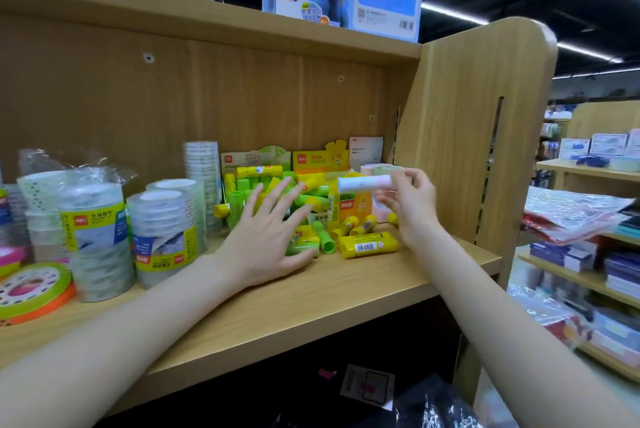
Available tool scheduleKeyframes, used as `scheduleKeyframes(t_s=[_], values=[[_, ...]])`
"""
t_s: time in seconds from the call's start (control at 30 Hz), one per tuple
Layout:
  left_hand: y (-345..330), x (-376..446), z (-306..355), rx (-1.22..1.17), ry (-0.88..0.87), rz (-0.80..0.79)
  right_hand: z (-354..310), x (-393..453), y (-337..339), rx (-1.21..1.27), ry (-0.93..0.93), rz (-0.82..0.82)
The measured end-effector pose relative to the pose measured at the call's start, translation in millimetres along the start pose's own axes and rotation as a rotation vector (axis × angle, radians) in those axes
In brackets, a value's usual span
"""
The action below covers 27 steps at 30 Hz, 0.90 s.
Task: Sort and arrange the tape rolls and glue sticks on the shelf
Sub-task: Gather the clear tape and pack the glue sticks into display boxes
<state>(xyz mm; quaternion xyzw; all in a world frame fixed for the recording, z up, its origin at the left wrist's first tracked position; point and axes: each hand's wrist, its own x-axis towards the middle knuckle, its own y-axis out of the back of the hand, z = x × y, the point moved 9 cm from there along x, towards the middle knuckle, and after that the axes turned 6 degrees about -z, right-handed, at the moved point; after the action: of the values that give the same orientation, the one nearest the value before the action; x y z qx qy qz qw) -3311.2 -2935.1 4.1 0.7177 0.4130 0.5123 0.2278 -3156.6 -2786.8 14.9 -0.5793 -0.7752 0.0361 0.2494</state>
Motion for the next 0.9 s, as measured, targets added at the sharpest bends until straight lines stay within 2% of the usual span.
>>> scheduleKeyframes(t_s=[0.07, 0.13, 0.27, 0.43, 0.53, 0.73, 0.9], values=[[-1.2, 9.2, 8.8, -0.014, -0.026, 0.005, 2.6, 7.6, 14.0, 0.253, -0.075, -0.016], [-6.8, 18.5, 14.4, -0.026, -0.037, -0.029, 6.1, 13.5, 22.5, 0.317, -0.123, -0.06], [-21.8, 27.9, 16.9, -0.06, -0.039, -0.158, 14.5, 20.3, 28.4, 0.075, -0.131, -0.13], [-32.7, 29.2, 13.7, -0.115, -0.003, -0.239, 7.3, 36.1, 23.6, -0.192, 0.025, -0.139], [-30.9, 28.7, 14.5, -0.121, -0.008, -0.248, 2.0, 42.8, 15.8, -0.295, 0.098, -0.153], [-33.2, 28.4, 14.9, -0.124, -0.009, -0.277, -14.0, 45.3, 11.2, -0.777, 0.396, -0.132], [-34.3, 29.4, 14.6, -0.131, -0.014, -0.277, -9.8, 43.7, -1.2, -1.036, 0.489, -0.161]])
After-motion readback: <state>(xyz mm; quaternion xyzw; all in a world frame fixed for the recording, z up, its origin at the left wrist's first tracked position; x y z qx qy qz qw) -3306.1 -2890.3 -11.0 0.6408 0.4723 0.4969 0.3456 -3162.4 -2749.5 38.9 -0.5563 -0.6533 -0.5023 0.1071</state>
